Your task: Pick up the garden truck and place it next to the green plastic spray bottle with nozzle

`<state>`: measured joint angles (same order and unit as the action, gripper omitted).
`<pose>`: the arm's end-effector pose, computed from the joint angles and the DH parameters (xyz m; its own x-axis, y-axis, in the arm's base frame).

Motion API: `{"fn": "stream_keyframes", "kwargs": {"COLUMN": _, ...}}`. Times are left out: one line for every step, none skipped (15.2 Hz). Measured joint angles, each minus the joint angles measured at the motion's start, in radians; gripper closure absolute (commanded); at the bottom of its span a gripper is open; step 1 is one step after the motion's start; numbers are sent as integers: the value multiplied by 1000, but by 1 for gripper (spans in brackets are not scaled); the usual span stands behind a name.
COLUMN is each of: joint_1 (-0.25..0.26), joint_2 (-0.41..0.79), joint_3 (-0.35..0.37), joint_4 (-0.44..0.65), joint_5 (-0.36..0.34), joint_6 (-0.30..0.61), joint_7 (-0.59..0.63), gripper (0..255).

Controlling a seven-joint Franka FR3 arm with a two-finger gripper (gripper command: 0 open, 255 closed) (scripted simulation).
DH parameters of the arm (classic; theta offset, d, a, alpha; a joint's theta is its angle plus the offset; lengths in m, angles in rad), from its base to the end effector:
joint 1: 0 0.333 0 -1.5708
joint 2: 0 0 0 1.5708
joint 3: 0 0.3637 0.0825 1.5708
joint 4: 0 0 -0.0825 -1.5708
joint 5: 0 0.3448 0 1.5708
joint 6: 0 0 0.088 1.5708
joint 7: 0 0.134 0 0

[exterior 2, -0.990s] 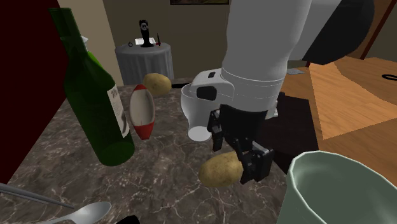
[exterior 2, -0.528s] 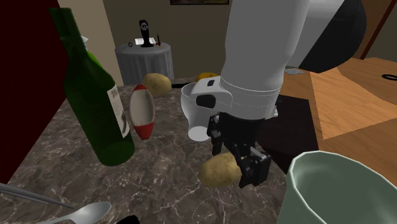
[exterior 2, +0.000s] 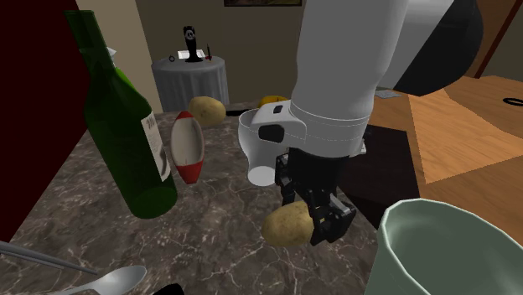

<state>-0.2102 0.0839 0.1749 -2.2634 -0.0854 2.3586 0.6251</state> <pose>0.5056 -0.0215 0.3734 0.8246 -0.5646 0.0366 -0.5656 -0.8241 0.0308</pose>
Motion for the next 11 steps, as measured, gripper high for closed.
{"fn": "stream_keyframes", "kwargs": {"joint_1": 0, "joint_2": 0, "joint_3": 0, "joint_4": 0, "joint_5": 0, "joint_6": 0, "joint_7": 0, "gripper": 255}}
{"fn": "stream_keyframes", "kwargs": {"joint_1": 0, "joint_2": 0, "joint_3": 0, "joint_4": 0, "joint_5": 0, "joint_6": 0, "joint_7": 0, "gripper": 255}}
{"fn": "stream_keyframes", "kwargs": {"joint_1": 0, "joint_2": 0, "joint_3": 0, "joint_4": 0, "joint_5": 0, "joint_6": 0, "joint_7": 0, "gripper": 255}}
{"fn": "stream_keyframes", "kwargs": {"joint_1": 0, "joint_2": 0, "joint_3": 0, "joint_4": 0, "joint_5": 0, "joint_6": 1, "joint_7": 0, "gripper": 255}}
{"fn": "stream_keyframes", "kwargs": {"joint_1": 0, "joint_2": 0, "joint_3": 0, "joint_4": 0, "joint_5": 0, "joint_6": 0, "joint_7": 0, "gripper": 255}}
{"fn": "stream_keyframes", "kwargs": {"joint_1": 0, "joint_2": -4, "joint_3": 0, "joint_4": 0, "joint_5": 1, "joint_6": -5, "joint_7": -2, "gripper": 255}}
{"fn": "stream_keyframes", "kwargs": {"joint_1": 0, "joint_2": -8, "joint_3": 1, "joint_4": 5, "joint_5": 3, "joint_6": -13, "joint_7": -1, "gripper": 255}}
{"fn": "stream_keyframes", "kwargs": {"joint_1": 0, "joint_2": -16, "joint_3": 1, "joint_4": 8, "joint_5": 6, "joint_6": -25, "joint_7": -5, "gripper": 255}}
{"fn": "stream_keyframes", "kwargs": {"joint_1": 0, "joint_2": -24, "joint_3": 1, "joint_4": 15, "joint_5": 9, "joint_6": -39, "joint_7": -6, "gripper": 255}}
{"fn": "stream_keyframes", "kwargs": {"joint_1": 0, "joint_2": -35, "joint_3": 2, "joint_4": 18, "joint_5": 12, "joint_6": -52, "joint_7": -9, "gripper": 255}}
{"fn": "stream_keyframes", "kwargs": {"joint_1": -1, "joint_2": -45, "joint_3": 2, "joint_4": 22, "joint_5": 15, "joint_6": -66, "joint_7": -12, "gripper": 255}}
